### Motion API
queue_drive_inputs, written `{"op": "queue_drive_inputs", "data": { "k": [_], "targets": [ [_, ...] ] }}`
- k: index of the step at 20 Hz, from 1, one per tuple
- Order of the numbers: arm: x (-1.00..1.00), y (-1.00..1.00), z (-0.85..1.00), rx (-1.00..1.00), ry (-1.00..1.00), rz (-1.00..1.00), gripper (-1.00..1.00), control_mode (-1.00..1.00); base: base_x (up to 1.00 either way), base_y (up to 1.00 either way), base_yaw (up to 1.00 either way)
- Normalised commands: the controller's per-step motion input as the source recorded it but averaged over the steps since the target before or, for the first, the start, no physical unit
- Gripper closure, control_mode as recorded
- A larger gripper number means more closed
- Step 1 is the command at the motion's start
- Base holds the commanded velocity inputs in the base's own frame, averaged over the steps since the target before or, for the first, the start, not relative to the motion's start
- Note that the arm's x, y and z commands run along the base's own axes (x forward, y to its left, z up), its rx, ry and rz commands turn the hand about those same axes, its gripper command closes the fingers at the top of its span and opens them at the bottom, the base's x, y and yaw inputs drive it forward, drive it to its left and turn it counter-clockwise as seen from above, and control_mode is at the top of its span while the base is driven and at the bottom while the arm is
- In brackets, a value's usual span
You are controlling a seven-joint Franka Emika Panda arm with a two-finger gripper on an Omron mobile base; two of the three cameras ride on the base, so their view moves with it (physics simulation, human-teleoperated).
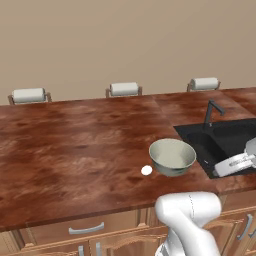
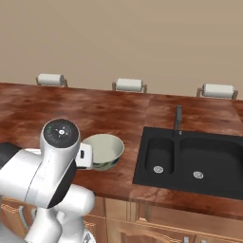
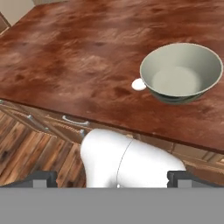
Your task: Gather the eggs and milk located in the vicinity of the sink area and place them right next to the bowl.
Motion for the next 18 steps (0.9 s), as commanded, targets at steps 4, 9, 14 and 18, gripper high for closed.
{"op": "queue_drive_inputs", "data": {
  "k": [4,9,14,18],
  "targets": [
    [-0.01,0.00,0.00,0.00,0.00,0.00,-1.00,-1.00,0.00,0.00,0.00],
    [0.00,0.00,0.00,0.00,0.00,0.00,-1.00,1.00,-0.46,-0.05,0.00],
    [0.00,0.00,0.00,0.00,0.00,0.00,-1.00,1.00,-0.77,-0.14,0.00],
    [0.00,0.00,0.00,0.00,0.00,0.00,-1.00,1.00,-0.49,-0.25,0.00]
  ]
}}
